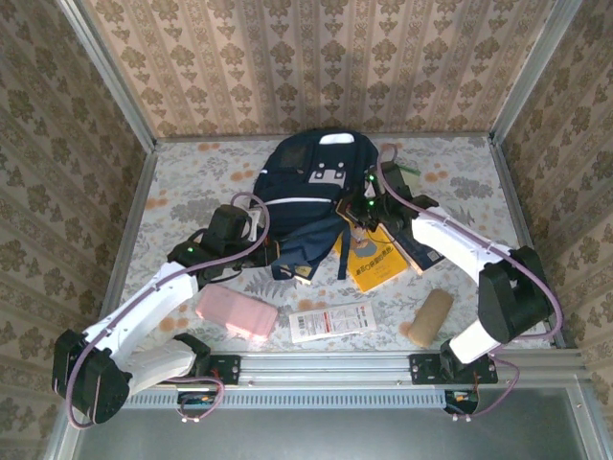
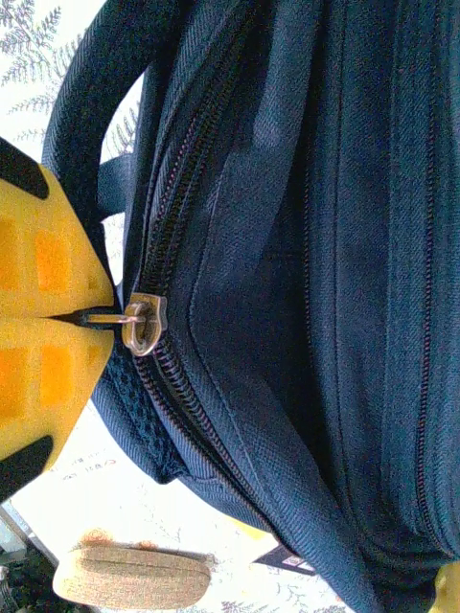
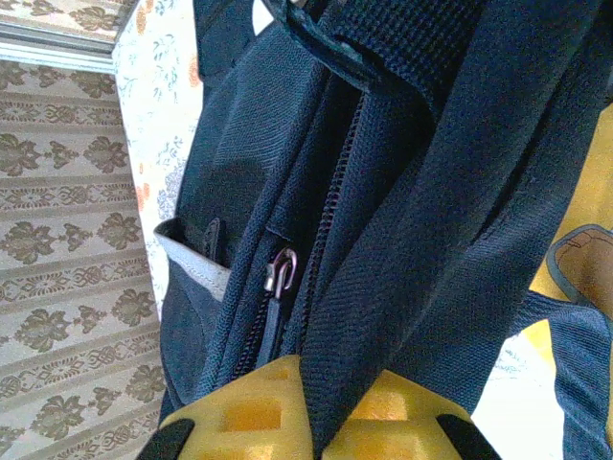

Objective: Pack the student bag

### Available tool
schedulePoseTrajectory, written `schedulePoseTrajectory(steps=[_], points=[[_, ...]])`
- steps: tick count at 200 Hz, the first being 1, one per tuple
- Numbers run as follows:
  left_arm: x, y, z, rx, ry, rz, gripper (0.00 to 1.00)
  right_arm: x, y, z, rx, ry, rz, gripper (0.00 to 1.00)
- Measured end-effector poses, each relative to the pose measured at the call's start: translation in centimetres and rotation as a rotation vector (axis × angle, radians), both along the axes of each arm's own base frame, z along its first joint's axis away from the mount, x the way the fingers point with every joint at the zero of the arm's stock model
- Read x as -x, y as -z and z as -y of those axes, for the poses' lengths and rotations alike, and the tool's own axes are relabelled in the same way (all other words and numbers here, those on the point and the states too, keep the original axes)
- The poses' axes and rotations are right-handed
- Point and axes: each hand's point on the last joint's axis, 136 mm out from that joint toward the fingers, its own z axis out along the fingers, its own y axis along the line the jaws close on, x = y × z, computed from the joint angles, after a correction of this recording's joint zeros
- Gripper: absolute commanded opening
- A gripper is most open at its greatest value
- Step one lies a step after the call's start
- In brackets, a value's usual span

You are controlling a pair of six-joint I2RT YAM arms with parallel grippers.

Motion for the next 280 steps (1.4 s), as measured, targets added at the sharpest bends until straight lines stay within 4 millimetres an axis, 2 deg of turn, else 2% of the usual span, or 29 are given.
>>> schedulePoseTrajectory(steps=[21,38,61,76,92,111,135,159,177,212,233,252,280], points=[[0.0,0.1,0.0,0.003,-0.004,-0.004,0.00,-0.7,0.3,-0.4,0.002,-0.013,-0.002,0.29],[0.1,0.2,0.1,0.012,-0.012,-0.008,0.00,-1.8,0.4,-0.7,0.010,-0.019,0.002,0.47],[0.9,1.0,0.8,0.014,0.003,-0.027,0.00,-3.2,0.1,-0.8,0.023,-0.006,0.025,0.65],[1.6,1.1,1.6,0.018,0.029,-0.028,0.00,-3.4,0.0,-0.2,0.056,0.019,0.040,0.70],[2.1,1.0,2.4,0.024,0.050,-0.027,0.00,-3.1,-0.1,0.8,0.112,0.066,0.049,0.69],[2.2,1.4,2.9,0.019,0.060,-0.035,0.00,-2.0,-0.9,2.7,0.173,0.132,0.061,0.64],[1.7,1.7,3.4,0.003,0.057,-0.043,0.00,0.4,-3.6,5.3,0.230,0.218,0.113,0.59],[1.0,0.8,4.3,0.015,0.062,-0.026,0.00,2.5,-6.2,6.1,0.208,0.249,0.155,0.57],[0.8,0.3,5.0,0.024,0.075,-0.015,0.00,3.9,-7.2,5.3,0.170,0.241,0.157,0.53],[0.9,-0.6,6.2,0.032,0.101,0.007,0.00,6.8,-6.3,1.7,0.104,0.181,0.079,0.49],[1.2,-1.1,6.8,0.035,0.115,0.021,0.00,7.7,-6.1,0.4,0.066,0.163,0.041,0.48],[1.4,-1.6,7.3,0.034,0.127,0.039,0.00,8.2,-5.2,-0.8,0.022,0.162,-0.007,0.48],[1.8,-1.9,7.7,0.032,0.141,0.050,0.00,8.7,-2.9,-2.0,0.002,0.158,-0.082,0.48]])
